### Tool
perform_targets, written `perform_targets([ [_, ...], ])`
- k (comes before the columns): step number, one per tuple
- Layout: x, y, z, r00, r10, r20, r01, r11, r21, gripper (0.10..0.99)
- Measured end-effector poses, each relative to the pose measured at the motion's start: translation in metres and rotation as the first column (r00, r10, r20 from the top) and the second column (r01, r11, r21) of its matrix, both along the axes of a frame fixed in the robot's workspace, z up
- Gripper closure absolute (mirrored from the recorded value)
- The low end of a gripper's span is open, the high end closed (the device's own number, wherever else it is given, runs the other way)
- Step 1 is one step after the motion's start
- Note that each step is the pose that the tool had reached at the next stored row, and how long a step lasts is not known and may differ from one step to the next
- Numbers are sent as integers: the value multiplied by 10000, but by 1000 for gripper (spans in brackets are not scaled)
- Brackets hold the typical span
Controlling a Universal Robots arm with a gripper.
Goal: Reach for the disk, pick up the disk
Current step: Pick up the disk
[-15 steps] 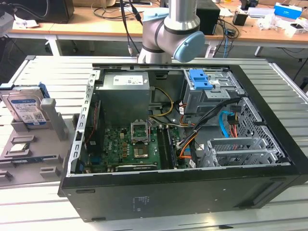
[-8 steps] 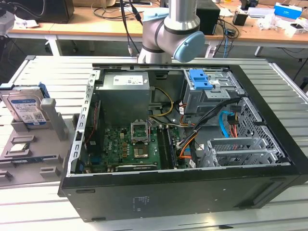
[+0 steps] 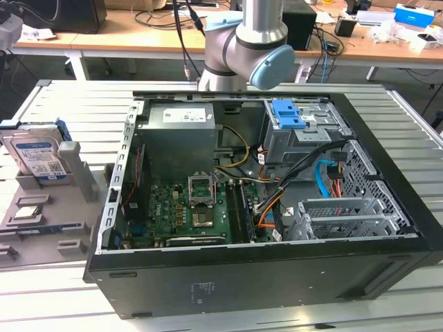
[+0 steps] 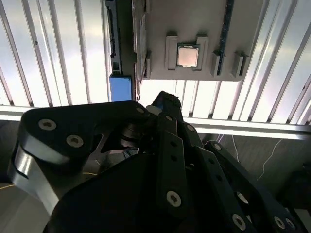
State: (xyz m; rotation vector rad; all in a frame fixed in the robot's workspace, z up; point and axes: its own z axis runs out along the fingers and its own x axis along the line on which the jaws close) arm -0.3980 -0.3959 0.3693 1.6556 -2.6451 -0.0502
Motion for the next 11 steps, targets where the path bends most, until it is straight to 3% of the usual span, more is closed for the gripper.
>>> perform_targets([
  [2, 0, 0, 0, 9987, 514, -1, -514, 9987, 0, 980],
  [6, 0, 0, 0, 9950, 994, 0, -994, 9950, 0, 980],
  [11, 0, 0, 0, 9860, 1666, -1, -1666, 9860, -1, 980],
])
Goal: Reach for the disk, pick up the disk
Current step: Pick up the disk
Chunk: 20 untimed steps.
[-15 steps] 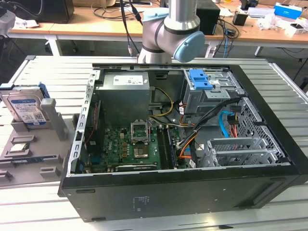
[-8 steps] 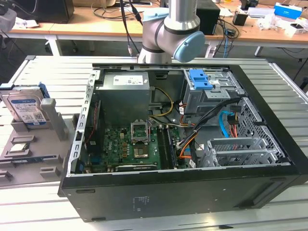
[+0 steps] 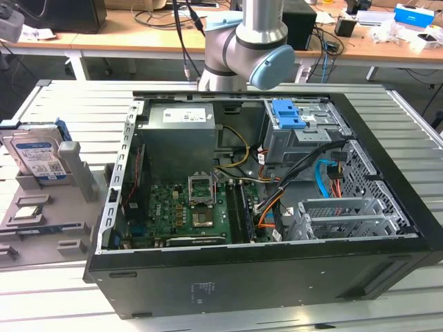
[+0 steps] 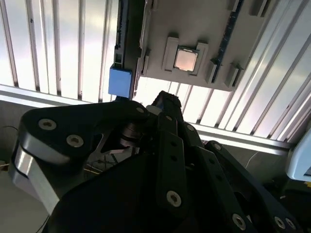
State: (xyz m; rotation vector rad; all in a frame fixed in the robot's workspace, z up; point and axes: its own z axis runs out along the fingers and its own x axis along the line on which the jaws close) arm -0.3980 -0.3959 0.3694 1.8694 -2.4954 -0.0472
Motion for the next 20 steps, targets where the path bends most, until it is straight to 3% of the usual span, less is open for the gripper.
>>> perform_targets([
  [6, 0, 0, 0, 9966, 824, 0, -824, 9966, 0, 980],
  [20, 0, 0, 0, 9823, 1871, 0, -1871, 9823, 0, 980],
])
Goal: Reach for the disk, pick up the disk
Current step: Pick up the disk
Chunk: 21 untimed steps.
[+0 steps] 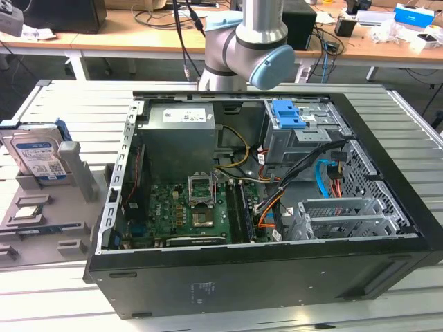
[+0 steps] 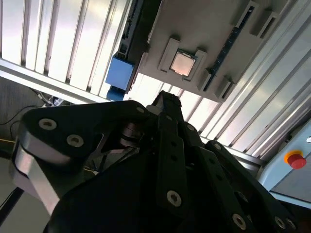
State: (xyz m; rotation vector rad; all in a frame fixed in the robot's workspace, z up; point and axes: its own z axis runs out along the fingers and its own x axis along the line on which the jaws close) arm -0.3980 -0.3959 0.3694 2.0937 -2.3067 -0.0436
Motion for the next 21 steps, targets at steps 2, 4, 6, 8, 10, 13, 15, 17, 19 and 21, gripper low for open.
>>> perform_targets([
  [2, 0, 0, 0, 10000, 8, 1, -8, 10000, 0, 980],
  [4, 0, 0, 0, 10000, 15, 0, -15, 10000, 0, 980],
  [6, 0, 0, 0, 10000, 26, 0, -26, 10000, 0, 918],
  [8, 0, 0, 0, 10000, 32, 0, -32, 10000, 0, 788],
  [10, 0, 0, 0, 10000, 41, 0, -41, 10000, 0, 608],
  [13, 0, 0, 0, 10000, 55, 0, -55, 10000, -1, 541],
  [15, 0, 22, 0, 10000, 55, 0, -55, 10000, 0, 541],
  [17, 0, 64, -1, 10000, 56, 1, -56, 10000, 1, 541],
  [19, 0, 140, 0, 10000, 56, 0, -56, 10000, -5, 541],
  [21, 1, 215, 0, 10000, 56, 1, -56, 10000, -11, 541],
])
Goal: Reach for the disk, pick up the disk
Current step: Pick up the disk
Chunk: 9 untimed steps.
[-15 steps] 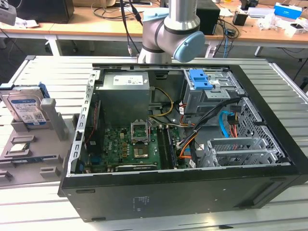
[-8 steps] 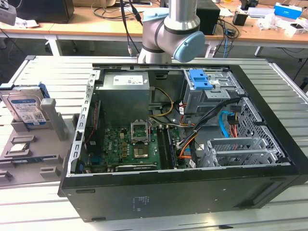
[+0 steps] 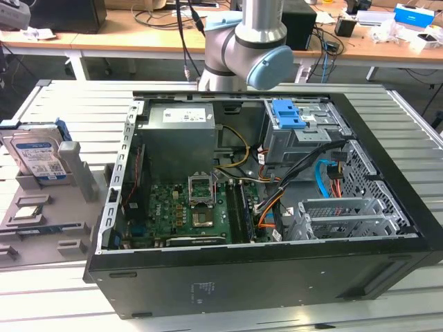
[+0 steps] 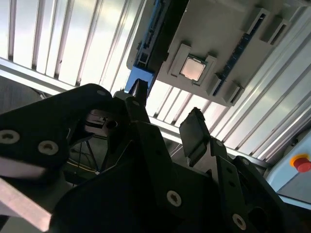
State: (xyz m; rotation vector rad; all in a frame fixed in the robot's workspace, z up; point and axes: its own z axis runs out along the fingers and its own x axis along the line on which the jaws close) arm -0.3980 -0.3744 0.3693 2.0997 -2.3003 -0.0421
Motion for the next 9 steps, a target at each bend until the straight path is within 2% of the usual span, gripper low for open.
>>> perform_targets([
  [5, 0, 145, 0, 10000, 0, 0, 0, 10000, -20, 541],
  [9, 0, 164, -6, 10000, 1, 0, -1, 10000, -20, 541],
])
